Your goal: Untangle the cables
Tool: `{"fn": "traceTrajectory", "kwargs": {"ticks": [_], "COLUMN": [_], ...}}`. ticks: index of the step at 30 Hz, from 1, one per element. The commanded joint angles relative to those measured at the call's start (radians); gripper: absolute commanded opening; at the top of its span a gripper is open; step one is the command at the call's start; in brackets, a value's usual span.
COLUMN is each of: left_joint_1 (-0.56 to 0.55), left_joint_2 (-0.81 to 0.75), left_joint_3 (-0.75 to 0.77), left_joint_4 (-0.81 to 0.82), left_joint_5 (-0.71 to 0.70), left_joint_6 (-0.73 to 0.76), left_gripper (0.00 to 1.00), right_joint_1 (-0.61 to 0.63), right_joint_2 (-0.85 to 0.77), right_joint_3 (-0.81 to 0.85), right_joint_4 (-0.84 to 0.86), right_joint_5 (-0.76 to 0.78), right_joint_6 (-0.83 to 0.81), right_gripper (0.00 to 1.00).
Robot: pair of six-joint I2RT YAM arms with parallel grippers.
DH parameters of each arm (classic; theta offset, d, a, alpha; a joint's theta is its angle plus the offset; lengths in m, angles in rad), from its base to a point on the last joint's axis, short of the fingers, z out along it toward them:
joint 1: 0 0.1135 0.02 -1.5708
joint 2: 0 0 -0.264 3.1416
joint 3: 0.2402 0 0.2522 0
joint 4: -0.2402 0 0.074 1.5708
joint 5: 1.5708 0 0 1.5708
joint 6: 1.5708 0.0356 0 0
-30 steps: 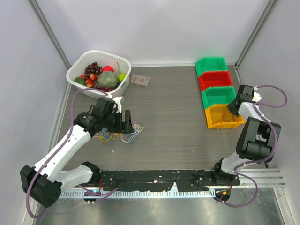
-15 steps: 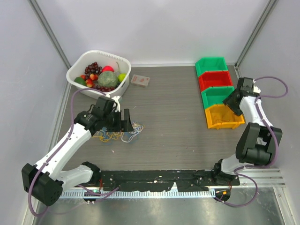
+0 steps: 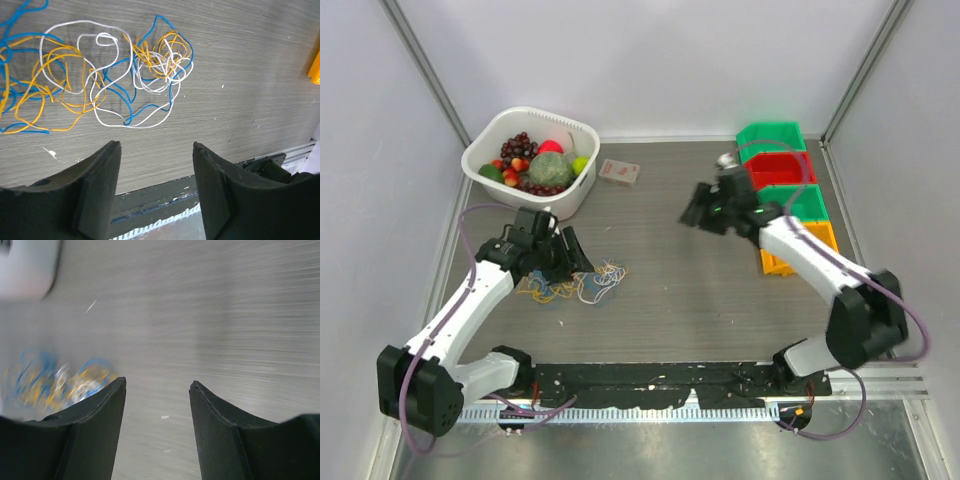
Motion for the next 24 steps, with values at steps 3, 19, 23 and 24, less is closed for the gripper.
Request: {"fn": "traceTrajectory", "kwargs": {"ticks": [3, 19, 23, 24], "left_joint_1": [0.011, 0.020, 0.084, 0.099], "left_joint_2": [0.122, -0.080, 0.010, 0.045], "left_joint_3": [-0.020, -0.020, -0.069, -0.088], "left_joint_4": [0.100, -0.283, -0.157, -0.101], "left_joint_5": [0.076, -0.398, -0.299, -0.262], "left_joint_6": [-0.046, -0.164, -0.105, -0.091], "left_gripper": [0.60, 0.92, 0.93, 0.93], "right_joint_1": [0.290, 0.462, 0.460, 0.460], "right_joint_2": [0.290, 0.502, 0.343, 0.285], "right_joint_3": [-0.064, 0.022, 0.033, 0.021], "right_joint_4": [0.514, 0.408, 0.167, 0.114], "right_joint_5": [-0.353, -0.246, -0.055, -0.028], "right_joint_6": [0.231, 0.144, 0.029, 0.015], "right_gripper": [0.57, 0.01, 0.01, 0.01]}}
